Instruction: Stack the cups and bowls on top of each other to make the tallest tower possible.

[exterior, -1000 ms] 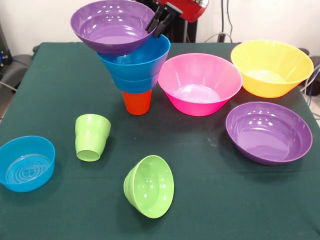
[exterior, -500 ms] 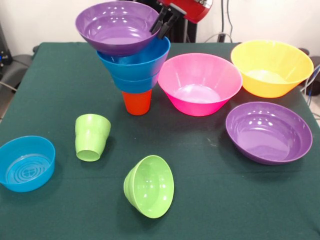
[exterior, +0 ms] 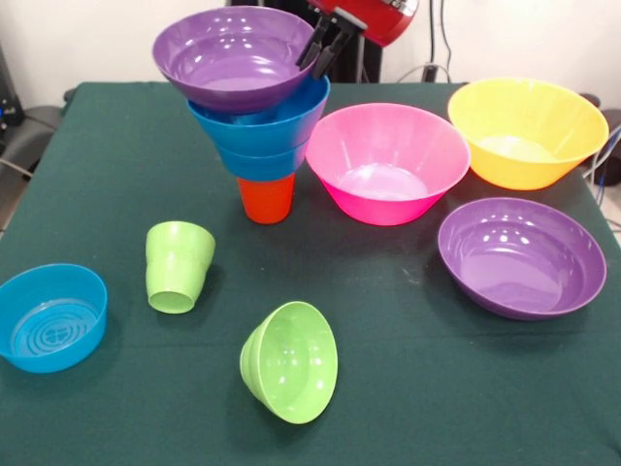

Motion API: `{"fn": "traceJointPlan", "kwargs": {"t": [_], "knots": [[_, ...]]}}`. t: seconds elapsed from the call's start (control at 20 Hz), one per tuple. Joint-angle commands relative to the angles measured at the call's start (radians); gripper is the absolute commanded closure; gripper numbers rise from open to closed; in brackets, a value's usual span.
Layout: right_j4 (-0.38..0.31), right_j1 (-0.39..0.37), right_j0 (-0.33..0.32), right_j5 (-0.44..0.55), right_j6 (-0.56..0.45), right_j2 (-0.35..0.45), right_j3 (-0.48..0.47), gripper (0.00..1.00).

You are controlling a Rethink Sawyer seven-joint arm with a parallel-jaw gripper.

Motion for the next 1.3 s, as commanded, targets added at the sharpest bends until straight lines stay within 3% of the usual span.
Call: {"fn": "traceJointPlan", "kwargs": {"t": [0.05, 0.8, 1.3], "knots": [[0.050, 0.024, 0.015, -0.048, 0.186, 0.054, -0.047, 1.00], [0.099, 0.037, 0.016, -0.066, 0.169, 0.055, -0.065, 1.00], [0.050, 0.084, 0.044, -0.101, 0.179, -0.006, -0.067, 1.00]]}}
